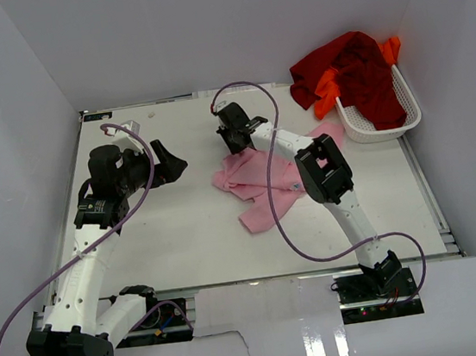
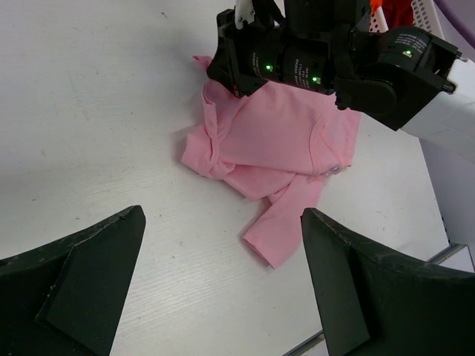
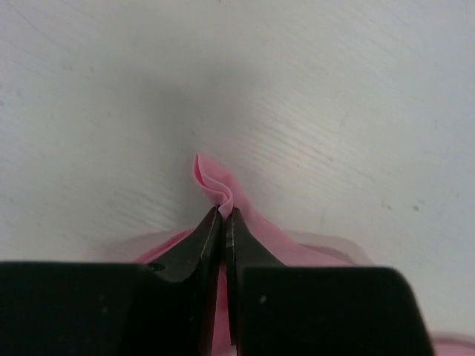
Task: Fold and stack the t-shirts
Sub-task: Flatten out the tshirt
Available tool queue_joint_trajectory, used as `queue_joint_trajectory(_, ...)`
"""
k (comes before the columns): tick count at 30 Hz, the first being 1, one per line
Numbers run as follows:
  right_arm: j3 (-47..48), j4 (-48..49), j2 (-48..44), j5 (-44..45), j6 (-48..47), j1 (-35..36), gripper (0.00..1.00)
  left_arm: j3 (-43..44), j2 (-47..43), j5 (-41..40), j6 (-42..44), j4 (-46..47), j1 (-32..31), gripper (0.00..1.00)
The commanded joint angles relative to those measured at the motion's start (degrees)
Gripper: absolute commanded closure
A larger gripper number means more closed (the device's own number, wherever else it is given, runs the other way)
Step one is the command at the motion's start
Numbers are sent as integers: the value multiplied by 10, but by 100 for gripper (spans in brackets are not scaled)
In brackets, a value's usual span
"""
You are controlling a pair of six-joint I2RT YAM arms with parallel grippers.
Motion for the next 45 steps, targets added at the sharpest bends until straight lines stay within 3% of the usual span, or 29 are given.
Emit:
queue_joint_trajectory(1,-19,-66,-73,23,0,-6,92,2,-5,2,1,3,2,3)
queue_joint_trajectory(5,-19,-78,-151,25,0,-10,92,-9,5,61,8,41,2,3)
queue_joint_trajectory(7,-17,-91,-200,23,-2,-11,92,-35,-1,130,10,113,2,3)
queue_joint_trajectory(12,-18,-113,-297,38,-7,-11,92,-143,-28,198,-64,345,1,3)
queue_joint_trajectory(14,-22,-120,-343,49,-9,-11,92,-152,-19,200,-68,383,-3,5)
queue_joint_trajectory(20,-32,-133,-427,70,-17,-20,92,-138,65,227,47,496,-46,10)
queue_joint_trajectory(24,-33,-144,-454,71,-18,-21,92,-54,193,248,135,499,-88,16)
queue_joint_trajectory(31,-11,-169,-460,65,-21,-28,92,65,327,265,219,498,-157,23)
queue_joint_trajectory(40,-24,-192,-486,54,-20,-30,92,189,448,311,285,504,-160,23)
queue_joint_trajectory(45,-34,-197,-496,41,-17,-32,92,285,550,514,220,519,-122,21)
